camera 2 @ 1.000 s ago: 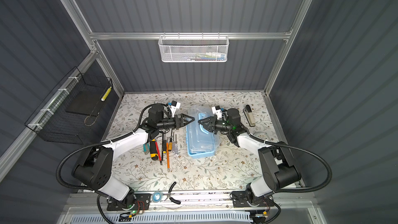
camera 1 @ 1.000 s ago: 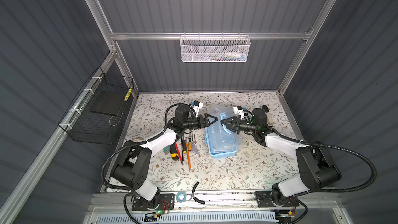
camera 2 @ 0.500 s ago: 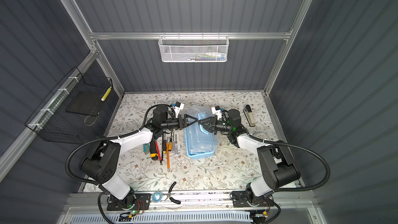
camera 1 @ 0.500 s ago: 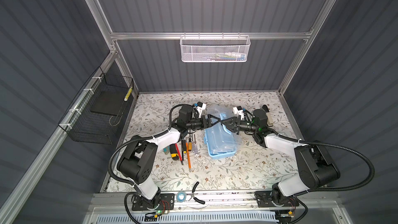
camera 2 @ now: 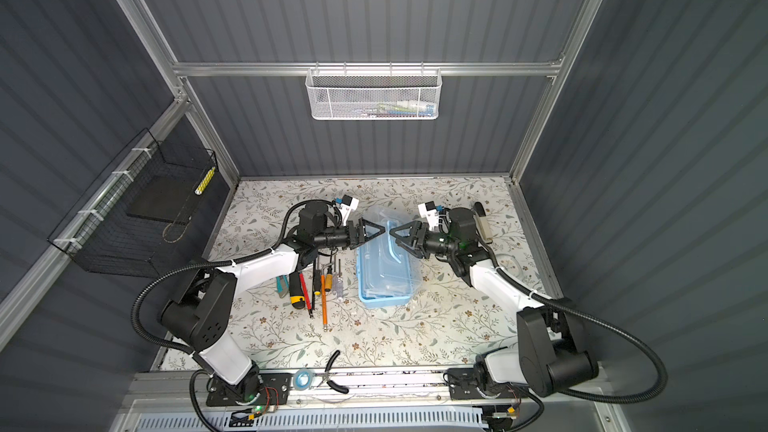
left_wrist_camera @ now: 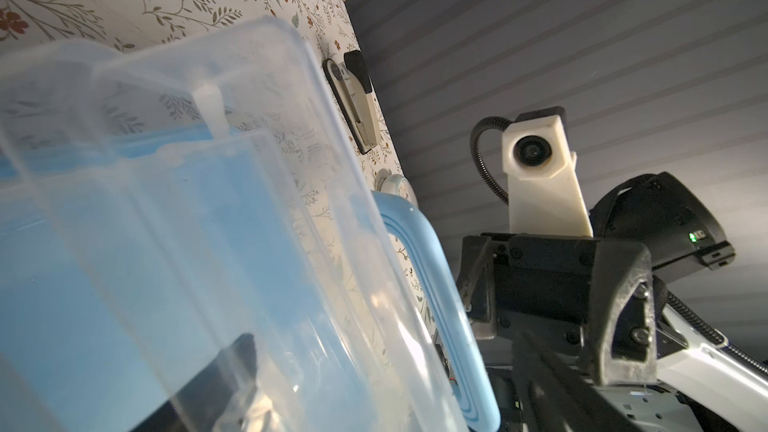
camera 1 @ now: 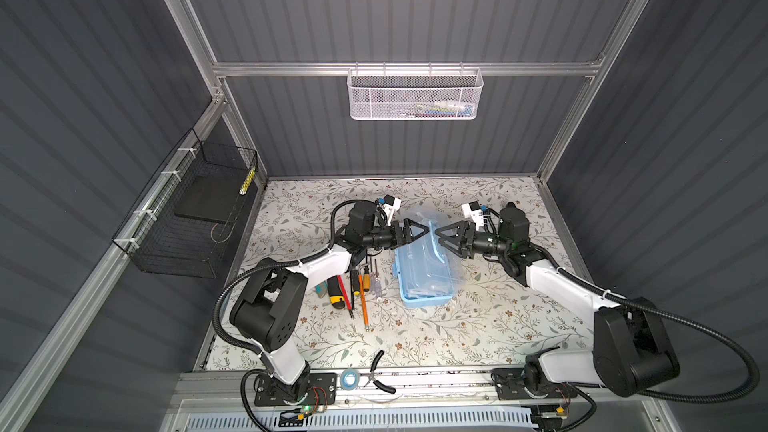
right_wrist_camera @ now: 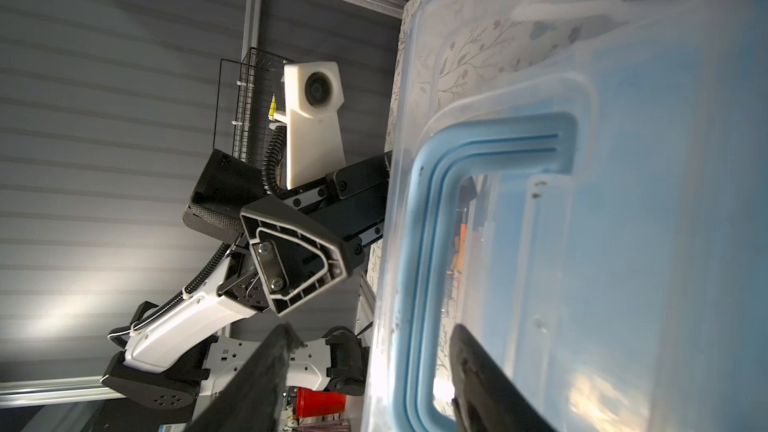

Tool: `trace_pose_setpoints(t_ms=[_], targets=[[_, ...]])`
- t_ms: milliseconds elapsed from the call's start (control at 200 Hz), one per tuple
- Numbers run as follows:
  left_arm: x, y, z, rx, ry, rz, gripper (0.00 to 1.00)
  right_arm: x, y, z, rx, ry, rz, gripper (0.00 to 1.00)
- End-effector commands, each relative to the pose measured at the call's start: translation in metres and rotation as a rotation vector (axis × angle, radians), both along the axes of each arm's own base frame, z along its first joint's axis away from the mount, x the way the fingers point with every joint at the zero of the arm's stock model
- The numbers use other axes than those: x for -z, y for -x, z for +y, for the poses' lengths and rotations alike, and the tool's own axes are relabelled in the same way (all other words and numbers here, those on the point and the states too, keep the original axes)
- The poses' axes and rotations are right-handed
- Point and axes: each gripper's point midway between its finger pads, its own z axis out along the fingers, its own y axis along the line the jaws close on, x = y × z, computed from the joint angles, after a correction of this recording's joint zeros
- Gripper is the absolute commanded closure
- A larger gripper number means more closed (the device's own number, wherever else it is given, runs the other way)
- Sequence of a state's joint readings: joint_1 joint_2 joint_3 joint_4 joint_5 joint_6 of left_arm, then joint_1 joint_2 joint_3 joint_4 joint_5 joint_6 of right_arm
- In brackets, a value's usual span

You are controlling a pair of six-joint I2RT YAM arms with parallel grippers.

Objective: Pack the tool kit

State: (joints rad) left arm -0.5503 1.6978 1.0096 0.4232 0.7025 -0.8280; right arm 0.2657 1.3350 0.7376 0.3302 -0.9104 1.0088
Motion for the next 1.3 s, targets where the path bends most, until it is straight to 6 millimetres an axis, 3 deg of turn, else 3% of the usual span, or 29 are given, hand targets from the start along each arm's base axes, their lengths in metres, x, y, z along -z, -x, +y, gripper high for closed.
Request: trace_pose_setpoints(t_ms=[0, 175, 245, 370, 575, 880, 905, 930, 1071, 1296], targets=[[-0.028, -0.003, -0.010, 0.026, 0.040, -0.051, 0.04, 0.003, 0.000, -0.019, 0.058, 0.076, -0.004, 0.38], [-0.043, -0.002, -0.030, 0.062, 0.049, -0.075, 0.04, 0.008, -0.001, -0.078, 0.272, 0.215, 0.020, 0.40], [-0.047, -0.001, -0.042, 0.086, 0.050, -0.078, 0.04, -0.003, 0.005, -0.100, 0.357, 0.292, -0.023, 0.40], [-0.048, -0.001, -0.064, 0.128, 0.051, -0.075, 0.04, -0.019, 0.014, -0.118, 0.425, 0.354, -0.085, 0.40], [-0.043, 0.002, -0.090, 0.173, 0.050, -0.061, 0.03, -0.031, 0.022, -0.134, 0.482, 0.417, -0.133, 0.38], [-0.058, 0.007, -0.088, 0.175, 0.035, -0.086, 0.01, -0.038, 0.020, -0.135, 0.485, 0.415, -0.146, 0.37], [-0.061, 0.008, -0.088, 0.176, 0.038, -0.089, 0.01, -0.039, 0.019, -0.135, 0.486, 0.415, -0.150, 0.37], [-0.077, 0.006, -0.090, 0.177, 0.058, -0.117, 0.01, -0.041, 0.019, -0.135, 0.487, 0.414, -0.153, 0.37], [-0.087, 0.009, -0.091, 0.184, 0.061, -0.126, 0.01, -0.048, 0.019, -0.136, 0.495, 0.413, -0.172, 0.37], [-0.086, 0.003, -0.100, 0.188, 0.048, -0.132, 0.01, -0.049, 0.020, -0.135, 0.496, 0.410, -0.174, 0.37]])
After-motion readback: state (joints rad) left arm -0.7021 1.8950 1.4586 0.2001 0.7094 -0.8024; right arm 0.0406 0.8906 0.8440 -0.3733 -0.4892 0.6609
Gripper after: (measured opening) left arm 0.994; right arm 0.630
